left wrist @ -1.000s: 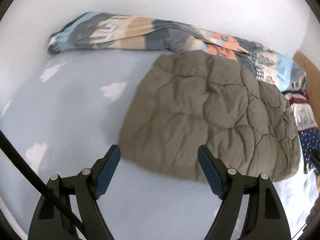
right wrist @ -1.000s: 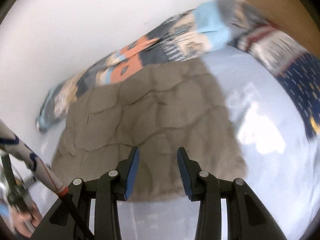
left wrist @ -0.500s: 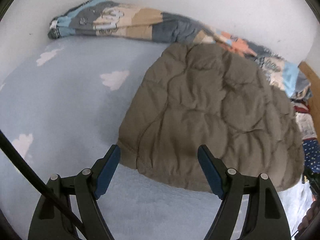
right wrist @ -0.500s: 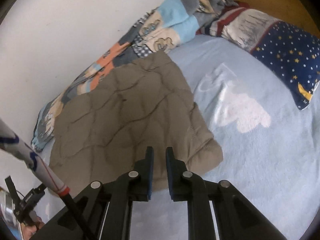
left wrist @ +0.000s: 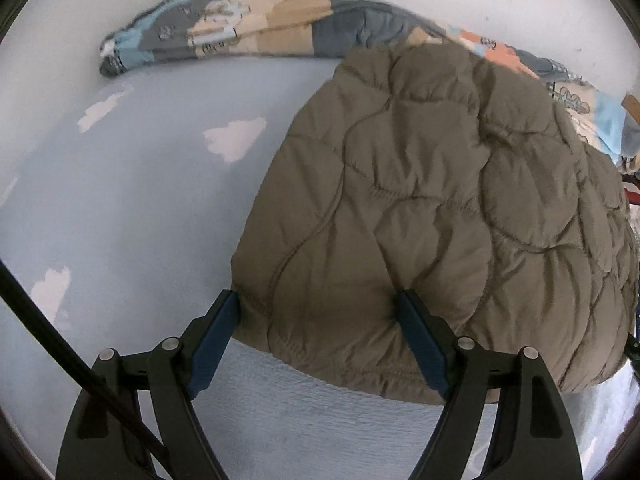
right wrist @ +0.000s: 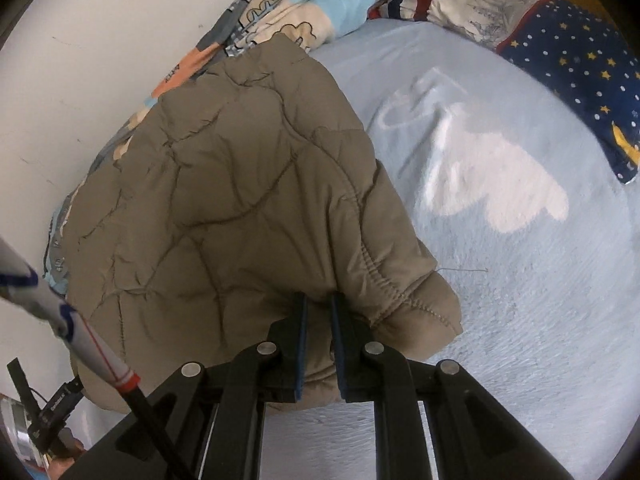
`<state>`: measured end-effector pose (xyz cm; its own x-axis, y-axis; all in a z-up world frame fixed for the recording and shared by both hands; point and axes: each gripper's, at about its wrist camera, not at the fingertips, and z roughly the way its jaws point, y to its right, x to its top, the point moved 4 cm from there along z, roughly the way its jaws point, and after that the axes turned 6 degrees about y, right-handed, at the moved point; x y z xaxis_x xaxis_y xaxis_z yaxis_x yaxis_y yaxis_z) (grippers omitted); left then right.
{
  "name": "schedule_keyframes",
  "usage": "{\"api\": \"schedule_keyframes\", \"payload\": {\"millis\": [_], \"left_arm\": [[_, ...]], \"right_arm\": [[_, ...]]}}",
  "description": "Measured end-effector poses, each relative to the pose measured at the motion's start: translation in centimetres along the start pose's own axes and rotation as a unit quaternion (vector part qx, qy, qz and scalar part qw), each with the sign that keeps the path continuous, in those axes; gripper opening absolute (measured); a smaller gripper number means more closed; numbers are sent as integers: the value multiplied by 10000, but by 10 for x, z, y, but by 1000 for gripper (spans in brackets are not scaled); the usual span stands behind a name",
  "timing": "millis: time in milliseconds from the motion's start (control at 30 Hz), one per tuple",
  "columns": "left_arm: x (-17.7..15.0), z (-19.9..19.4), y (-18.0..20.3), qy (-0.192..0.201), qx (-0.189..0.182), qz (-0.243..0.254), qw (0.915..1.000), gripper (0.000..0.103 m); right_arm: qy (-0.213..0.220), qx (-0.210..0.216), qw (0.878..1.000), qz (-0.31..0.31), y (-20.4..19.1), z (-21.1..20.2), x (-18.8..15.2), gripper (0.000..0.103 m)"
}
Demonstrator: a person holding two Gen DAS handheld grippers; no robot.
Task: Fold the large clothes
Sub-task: 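Lower the folded hem onto the jacket and open both grippers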
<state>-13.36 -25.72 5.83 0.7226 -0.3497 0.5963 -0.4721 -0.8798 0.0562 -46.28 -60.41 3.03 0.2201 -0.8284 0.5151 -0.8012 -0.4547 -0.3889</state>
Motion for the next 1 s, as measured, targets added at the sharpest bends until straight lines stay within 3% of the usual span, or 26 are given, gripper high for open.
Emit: {"api": "schedule_keyframes", "payload": {"millis": [67,100,200,333,567,700,900,1000], "left_arm": [[4,-17,8,307,-6,78,9995,79],[6,-26,16,487,-58,160,9987,79],[3,-39,44,820,-157,568,9949,79],[-15,-27,76,631,-166,1185,9908,79],[-24,-22,87,731,117,1549,9852,79],[-25,-27,93,909,260,1616,9823,79],[-26,-30,99,1146,489,1846,9749,79],[-25,-30,98,1153,501,1848,9747,79]], "right_arm": [[154,-178,9996,-151,-8,-11,4,13],[439,-246,9981,-366,-20,-25,8,13],[821,-39,9932,-825,-49,-44,9,13],[519,370,9930,-997,-76,-31,-10,13],[72,125,9923,-1229,-78,9,-33,13],[99,35,9913,-1313,-81,5,-31,13],[550,160,9832,-1732,-110,-17,-31,13],[415,196,9818,-1841,-114,-10,-37,13]]}}
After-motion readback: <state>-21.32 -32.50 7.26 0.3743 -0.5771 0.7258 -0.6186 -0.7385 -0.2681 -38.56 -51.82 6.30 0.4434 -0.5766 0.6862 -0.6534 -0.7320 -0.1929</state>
